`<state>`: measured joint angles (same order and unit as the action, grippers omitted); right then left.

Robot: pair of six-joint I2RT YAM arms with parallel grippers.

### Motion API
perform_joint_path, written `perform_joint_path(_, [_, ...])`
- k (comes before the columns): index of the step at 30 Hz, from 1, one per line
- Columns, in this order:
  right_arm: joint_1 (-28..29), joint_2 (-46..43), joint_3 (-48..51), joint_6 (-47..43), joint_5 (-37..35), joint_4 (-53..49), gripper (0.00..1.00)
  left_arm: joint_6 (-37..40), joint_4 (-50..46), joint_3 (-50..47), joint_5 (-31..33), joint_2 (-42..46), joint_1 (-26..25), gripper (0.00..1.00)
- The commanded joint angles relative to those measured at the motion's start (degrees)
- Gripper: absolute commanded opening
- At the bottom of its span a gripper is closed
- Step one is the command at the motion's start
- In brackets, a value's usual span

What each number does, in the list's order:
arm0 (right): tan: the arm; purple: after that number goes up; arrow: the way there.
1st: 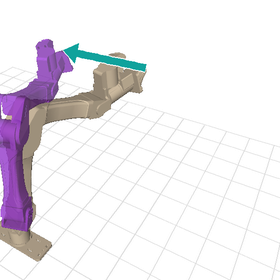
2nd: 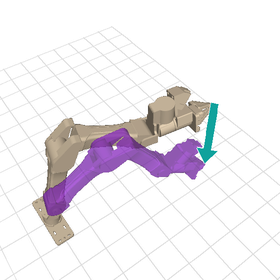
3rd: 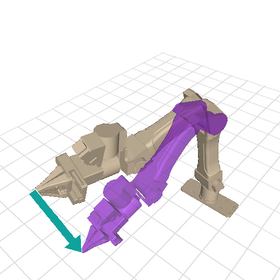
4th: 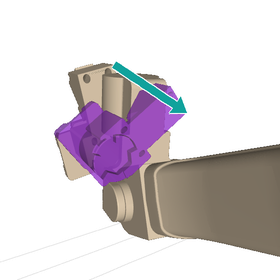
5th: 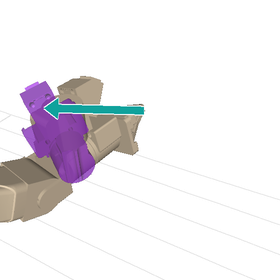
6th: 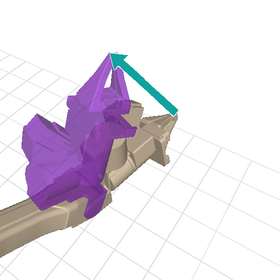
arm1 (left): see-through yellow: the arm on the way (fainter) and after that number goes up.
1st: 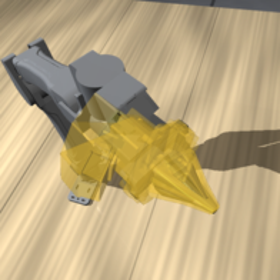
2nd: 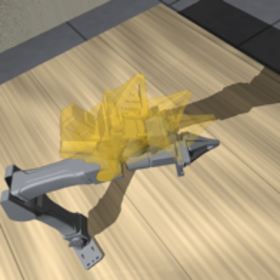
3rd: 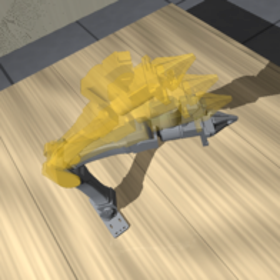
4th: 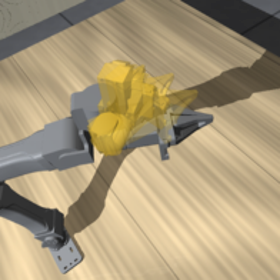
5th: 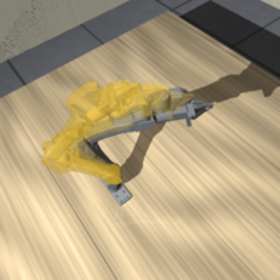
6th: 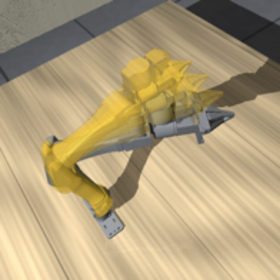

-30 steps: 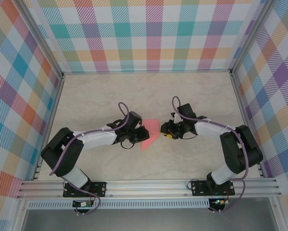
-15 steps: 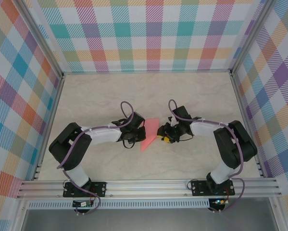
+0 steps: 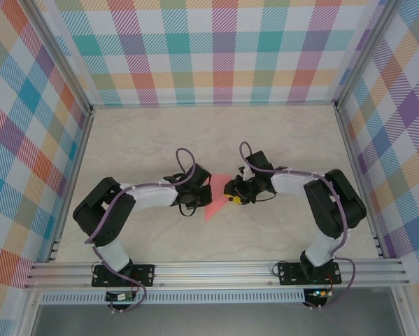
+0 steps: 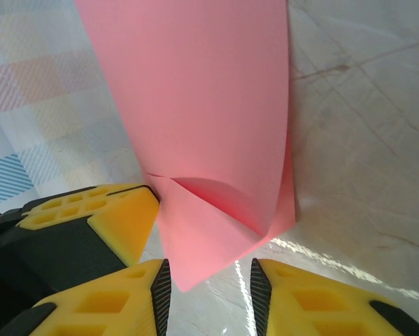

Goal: Fold a paper plane with a square sheet of paper (pick it up from the middle)
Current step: Fourth fold the wing at the center of the table.

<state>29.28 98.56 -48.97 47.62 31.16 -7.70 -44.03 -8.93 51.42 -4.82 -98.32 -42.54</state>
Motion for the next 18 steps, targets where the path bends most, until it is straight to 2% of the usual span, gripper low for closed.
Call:
perform_joint_path(1, [0.43,0.89,-1.25,0.45,0.99,0.43,0.37,0.74,-0.75,0.04,1.06,-0.47,0.37,0.01])
perform_joint_path(7, [0.43,1.03,-1.04,1.28,-2.65,-0.99,0.38,0.53,-0.74,-0.46,1.27,-0.38,0.36,0.0])
perform_joint_path(18, [0.74,3.06,-1.48,1.79,2.32,4.04,0.31,0.54,-0.56,-0.66,1.06,-0.36,0.46,0.0])
